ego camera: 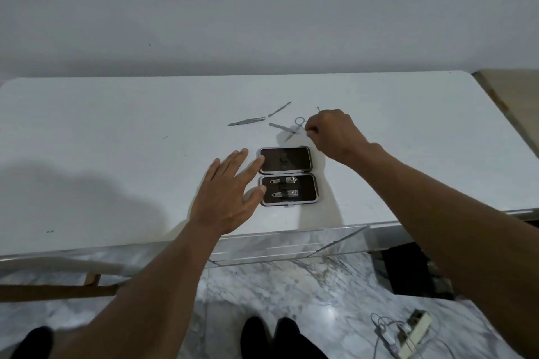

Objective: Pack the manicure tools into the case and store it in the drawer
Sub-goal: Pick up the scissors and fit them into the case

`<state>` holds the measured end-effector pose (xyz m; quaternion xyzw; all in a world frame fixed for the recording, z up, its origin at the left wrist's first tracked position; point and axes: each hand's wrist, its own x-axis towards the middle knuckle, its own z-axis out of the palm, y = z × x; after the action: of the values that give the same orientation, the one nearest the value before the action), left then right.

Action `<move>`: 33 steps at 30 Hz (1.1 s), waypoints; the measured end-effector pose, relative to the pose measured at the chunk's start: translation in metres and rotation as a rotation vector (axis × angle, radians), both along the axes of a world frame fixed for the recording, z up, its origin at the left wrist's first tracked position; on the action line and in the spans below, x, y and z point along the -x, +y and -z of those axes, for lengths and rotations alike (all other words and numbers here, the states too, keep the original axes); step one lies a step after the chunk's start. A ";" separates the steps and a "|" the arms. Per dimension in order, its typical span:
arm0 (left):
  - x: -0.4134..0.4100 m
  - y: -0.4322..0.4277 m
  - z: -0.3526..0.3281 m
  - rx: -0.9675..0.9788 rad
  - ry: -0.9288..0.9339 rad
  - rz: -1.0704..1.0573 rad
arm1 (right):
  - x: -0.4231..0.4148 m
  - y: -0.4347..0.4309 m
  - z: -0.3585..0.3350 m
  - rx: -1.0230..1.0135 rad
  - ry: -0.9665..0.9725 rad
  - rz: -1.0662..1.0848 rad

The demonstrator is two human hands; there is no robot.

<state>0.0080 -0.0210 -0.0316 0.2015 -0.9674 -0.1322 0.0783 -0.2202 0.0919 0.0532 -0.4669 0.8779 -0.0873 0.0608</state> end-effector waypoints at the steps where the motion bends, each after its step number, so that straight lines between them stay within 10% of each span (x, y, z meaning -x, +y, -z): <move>1: 0.000 0.000 0.000 0.002 -0.004 -0.003 | 0.009 -0.006 0.001 -0.023 0.016 0.006; 33: -0.001 0.001 -0.001 0.024 -0.017 -0.006 | 0.019 -0.006 -0.029 -0.486 0.264 -0.179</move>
<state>0.0085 -0.0198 -0.0308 0.2046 -0.9689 -0.1188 0.0726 -0.2387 0.0856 0.0825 -0.5217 0.8286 0.1931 0.0636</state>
